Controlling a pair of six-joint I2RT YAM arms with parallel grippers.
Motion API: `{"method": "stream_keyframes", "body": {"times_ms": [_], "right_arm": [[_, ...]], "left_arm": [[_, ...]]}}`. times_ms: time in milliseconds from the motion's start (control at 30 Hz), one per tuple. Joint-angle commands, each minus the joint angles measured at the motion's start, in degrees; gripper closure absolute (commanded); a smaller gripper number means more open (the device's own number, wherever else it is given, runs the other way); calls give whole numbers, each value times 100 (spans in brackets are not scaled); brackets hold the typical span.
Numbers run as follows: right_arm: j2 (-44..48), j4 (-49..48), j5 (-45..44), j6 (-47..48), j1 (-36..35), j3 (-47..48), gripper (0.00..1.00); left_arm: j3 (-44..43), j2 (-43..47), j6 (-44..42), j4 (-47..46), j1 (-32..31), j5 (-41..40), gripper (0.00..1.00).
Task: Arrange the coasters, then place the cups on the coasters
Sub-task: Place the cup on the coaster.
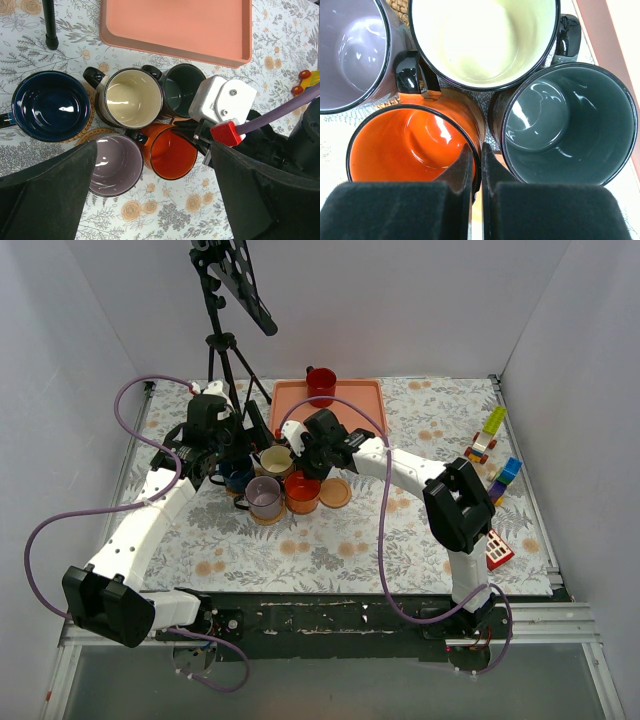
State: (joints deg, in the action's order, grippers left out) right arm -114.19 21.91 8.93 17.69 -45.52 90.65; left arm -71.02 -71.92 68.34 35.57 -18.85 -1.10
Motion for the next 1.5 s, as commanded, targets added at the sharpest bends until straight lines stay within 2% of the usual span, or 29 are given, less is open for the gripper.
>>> {"method": "stream_keyframes", "body": {"times_ms": [0, 600, 867, 1200, 1467], "right_arm": [[-15, -460, -23, -99, -45, 330, 99], [-7, -521, -216, -99, -63, 243, 99], [2, -477, -321, -108, -80, 269, 86], [90, -433, -436, -99, -80, 278, 66], [538, -679, -453, -126, -71, 49, 57]], "left_arm": [[-122, 99, -75, -15, 39, -100, 2], [-122, 82, -84, -15, 31, -109, 2], [-122, 82, -84, -15, 31, -109, 2], [-122, 99, -83, -15, 31, -109, 2], [-96, 108, -84, -24, 39, -127, 2]]}}
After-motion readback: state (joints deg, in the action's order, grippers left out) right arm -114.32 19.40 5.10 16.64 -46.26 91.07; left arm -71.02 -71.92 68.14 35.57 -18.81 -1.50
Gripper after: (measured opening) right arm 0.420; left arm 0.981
